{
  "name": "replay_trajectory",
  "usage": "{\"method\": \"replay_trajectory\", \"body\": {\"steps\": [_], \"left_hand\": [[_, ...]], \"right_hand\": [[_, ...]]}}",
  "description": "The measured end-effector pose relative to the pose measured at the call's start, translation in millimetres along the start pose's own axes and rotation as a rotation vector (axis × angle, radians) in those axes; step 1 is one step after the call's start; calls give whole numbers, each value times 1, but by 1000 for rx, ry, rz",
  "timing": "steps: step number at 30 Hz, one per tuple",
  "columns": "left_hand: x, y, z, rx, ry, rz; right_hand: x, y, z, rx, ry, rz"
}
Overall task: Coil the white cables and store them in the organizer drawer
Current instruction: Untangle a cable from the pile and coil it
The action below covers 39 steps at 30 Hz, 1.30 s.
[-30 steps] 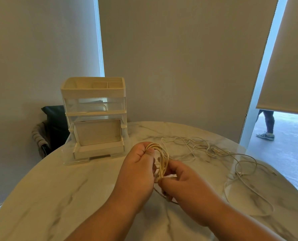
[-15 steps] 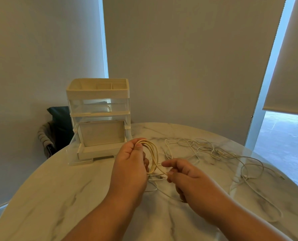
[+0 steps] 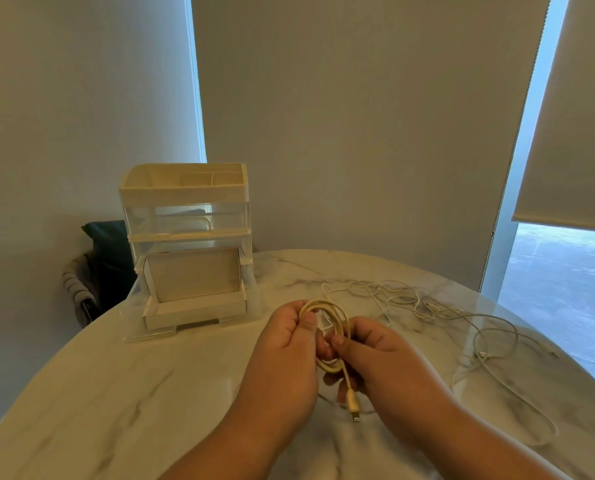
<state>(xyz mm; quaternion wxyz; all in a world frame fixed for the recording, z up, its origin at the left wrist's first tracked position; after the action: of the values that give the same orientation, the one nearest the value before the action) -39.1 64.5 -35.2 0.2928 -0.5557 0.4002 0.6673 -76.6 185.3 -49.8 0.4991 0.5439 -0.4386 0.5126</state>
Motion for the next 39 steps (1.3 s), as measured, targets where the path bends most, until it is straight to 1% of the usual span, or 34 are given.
{"method": "replay_trajectory", "body": {"steps": [4, 6, 9, 12, 16, 19, 22, 24, 26, 29, 31, 33, 35, 37, 39], "left_hand": [[-2, 5, -4, 18, 67, 3], [-1, 6, -4, 27, 55, -41], [3, 6, 0, 37, -55, -163], [5, 4, 3, 60, -192, -252], [7, 6, 3, 50, -282, -287], [10, 13, 3, -44, -383, -342], [10, 23, 0, -190, -458, -324], [8, 26, -1, -273, -482, -301], [4, 22, -2, -328, -515, -283], [-1, 10, 0, -349, -526, -248], [-4, 3, 2, -330, -458, -220], [-7, -4, 2, -308, -321, -160], [-9, -9, 0, -299, -181, -98], [-11, -12, 1, -275, -103, -70], [-12, -14, 4, -235, -54, -77]], "right_hand": [[5, 2, -6, -12, 92, 5], [6, 2, -8, -4, 102, 7], [6, 0, -4, 34, 102, 14], [8, -6, 3, 100, 56, -29], [10, -6, -1, 50, 82, -19], [9, -3, -5, 13, 2, -35], [8, 0, -9, -61, -129, -50], [8, -1, -10, -32, -200, -52], [9, -5, -4, 44, -281, -15], [2, -8, 7, 84, -184, 105], [0, -7, 11, 71, -51, 155], [-1, -5, 12, 19, 100, 172], [0, -2, 11, -23, 202, 144], [1, -1, 10, -32, 288, 127], [-1, 1, 6, -84, 378, 154]]}}
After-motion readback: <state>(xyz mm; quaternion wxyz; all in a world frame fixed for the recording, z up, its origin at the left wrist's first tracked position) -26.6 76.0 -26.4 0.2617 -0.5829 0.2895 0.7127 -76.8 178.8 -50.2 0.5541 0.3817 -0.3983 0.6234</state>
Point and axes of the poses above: each hand's wrist, its own y-axis towards the middle knuckle, its own z-axis out of the palm, x = y × z, the point moved 5 cm from there along y, towards the middle knuckle, and after that the axes turned 14 degrees about -x, right-handed, at the moved point
